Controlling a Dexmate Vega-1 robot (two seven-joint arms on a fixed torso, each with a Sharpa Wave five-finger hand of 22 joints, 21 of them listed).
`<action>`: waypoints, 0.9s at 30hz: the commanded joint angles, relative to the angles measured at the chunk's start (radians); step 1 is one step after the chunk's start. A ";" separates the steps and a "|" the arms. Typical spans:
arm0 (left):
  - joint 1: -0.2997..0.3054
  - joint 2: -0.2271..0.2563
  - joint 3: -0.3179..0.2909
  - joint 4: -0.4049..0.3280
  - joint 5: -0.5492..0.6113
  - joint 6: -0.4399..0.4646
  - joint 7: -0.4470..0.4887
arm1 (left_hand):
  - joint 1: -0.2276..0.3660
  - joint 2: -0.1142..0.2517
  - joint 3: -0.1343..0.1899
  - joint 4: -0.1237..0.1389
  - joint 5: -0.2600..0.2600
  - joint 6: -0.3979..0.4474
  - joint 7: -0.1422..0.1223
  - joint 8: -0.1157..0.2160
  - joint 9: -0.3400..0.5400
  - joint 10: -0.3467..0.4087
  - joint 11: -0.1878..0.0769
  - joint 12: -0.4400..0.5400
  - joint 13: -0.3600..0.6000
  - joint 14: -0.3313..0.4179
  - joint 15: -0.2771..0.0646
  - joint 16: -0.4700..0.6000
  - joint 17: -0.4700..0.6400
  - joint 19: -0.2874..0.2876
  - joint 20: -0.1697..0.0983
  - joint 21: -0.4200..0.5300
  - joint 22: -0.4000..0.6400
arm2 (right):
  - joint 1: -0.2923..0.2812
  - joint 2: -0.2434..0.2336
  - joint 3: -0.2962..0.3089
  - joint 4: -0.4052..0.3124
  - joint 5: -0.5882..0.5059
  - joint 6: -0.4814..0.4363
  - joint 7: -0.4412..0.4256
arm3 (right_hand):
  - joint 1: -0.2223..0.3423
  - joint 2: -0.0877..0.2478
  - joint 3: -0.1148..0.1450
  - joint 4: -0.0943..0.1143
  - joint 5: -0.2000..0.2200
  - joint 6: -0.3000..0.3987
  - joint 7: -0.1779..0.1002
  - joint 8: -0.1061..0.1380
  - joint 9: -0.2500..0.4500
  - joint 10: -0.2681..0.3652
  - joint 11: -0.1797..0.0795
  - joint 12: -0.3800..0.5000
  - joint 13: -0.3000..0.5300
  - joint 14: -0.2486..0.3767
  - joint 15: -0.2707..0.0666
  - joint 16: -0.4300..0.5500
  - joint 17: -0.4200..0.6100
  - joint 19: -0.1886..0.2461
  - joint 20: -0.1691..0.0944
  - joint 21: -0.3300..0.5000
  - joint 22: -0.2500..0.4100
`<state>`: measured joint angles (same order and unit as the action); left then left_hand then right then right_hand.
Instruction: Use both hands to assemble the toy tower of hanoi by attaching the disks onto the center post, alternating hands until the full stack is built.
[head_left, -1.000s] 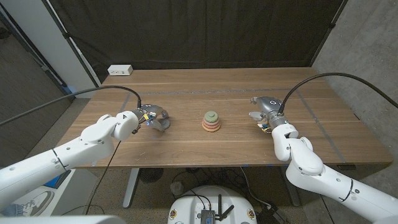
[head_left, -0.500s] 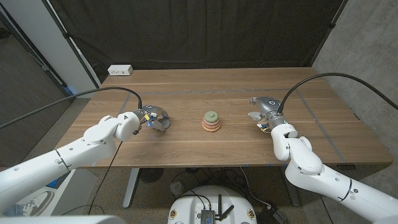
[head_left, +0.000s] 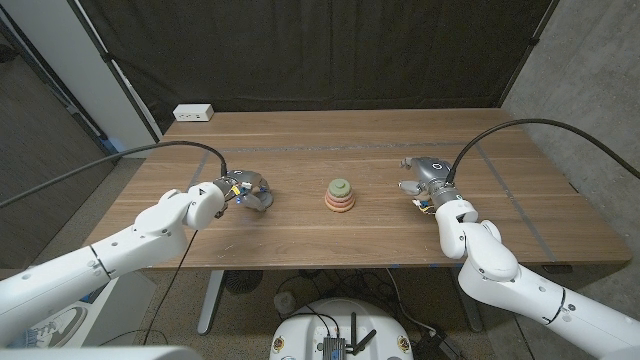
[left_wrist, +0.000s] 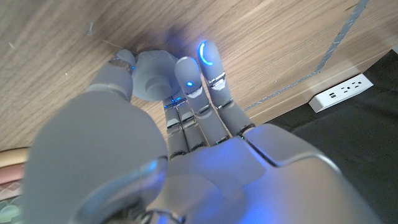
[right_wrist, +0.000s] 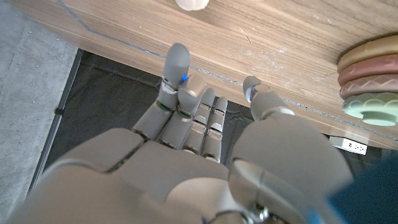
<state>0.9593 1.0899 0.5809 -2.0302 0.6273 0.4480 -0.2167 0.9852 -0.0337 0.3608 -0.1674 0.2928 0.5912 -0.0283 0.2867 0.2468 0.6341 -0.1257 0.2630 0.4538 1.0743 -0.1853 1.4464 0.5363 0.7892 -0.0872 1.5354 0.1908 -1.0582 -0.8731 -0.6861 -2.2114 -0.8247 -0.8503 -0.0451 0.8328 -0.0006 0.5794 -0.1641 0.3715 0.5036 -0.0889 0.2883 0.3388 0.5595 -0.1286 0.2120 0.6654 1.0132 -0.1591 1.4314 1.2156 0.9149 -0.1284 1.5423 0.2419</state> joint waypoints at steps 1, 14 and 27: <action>0.034 0.000 -0.020 -0.014 -0.010 0.028 0.071 | 0.027 0.011 0.018 -0.002 0.006 0.020 -0.001 0.014 0.009 0.075 -0.049 0.008 0.008 0.022 -0.034 0.019 0.018 0.016 -0.123 0.007 0.002 | -0.005 0.002 0.003 0.005 0.015 0.007 -0.015 | 0.001 0.004 0.003 0.004 0.009 0.003 0.006 0.003 0.001 0.008 0.000 -0.005 0.002 -0.002 -0.058 0.000 0.003 0.001 -0.087 0.004 0.002; 0.023 0.005 -0.023 -0.023 -0.008 0.024 0.086 | 0.052 0.017 0.033 -0.003 0.014 0.030 -0.002 0.019 0.019 0.086 -0.055 0.002 0.019 0.031 -0.033 0.030 0.047 0.024 -0.123 0.008 0.002 | -0.004 -0.001 0.001 -0.005 0.010 -0.006 -0.014 | -0.002 0.005 0.004 0.003 0.012 0.002 0.004 0.002 0.001 0.012 0.001 -0.004 0.004 -0.001 -0.058 0.001 0.004 0.001 -0.087 0.004 0.002; 0.010 0.025 -0.027 -0.062 0.017 0.046 0.043 | 0.055 0.018 0.037 0.001 0.017 0.025 -0.003 0.014 0.021 0.084 -0.050 -0.007 0.028 0.023 -0.033 0.022 0.058 0.024 -0.122 0.008 0.002 | -0.007 -0.003 0.006 -0.015 0.020 -0.006 -0.020 | -0.005 0.007 0.004 0.004 0.015 0.017 0.007 0.008 0.001 0.022 0.002 -0.002 0.005 -0.003 -0.058 -0.002 0.001 0.003 -0.087 0.005 0.002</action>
<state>0.9783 1.1001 0.5617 -2.0630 0.6274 0.4806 -0.1502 1.0391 -0.0276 0.3897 -0.1710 0.3040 0.6140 -0.0298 0.3015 0.2639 0.6436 -0.1162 0.2613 0.4766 1.0969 -0.1982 1.4657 0.5913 0.8027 -0.0945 1.5354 0.1908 -1.0646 -0.8739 -0.6825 -2.2186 -0.8083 -0.8530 -0.0604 0.8332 -0.0010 0.5793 -0.1641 0.3788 0.5108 -0.0817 0.2883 0.3390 0.5738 -0.1287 0.2120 0.6652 1.0132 -0.1592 1.4314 1.2154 0.9150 -0.1284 1.5422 0.2419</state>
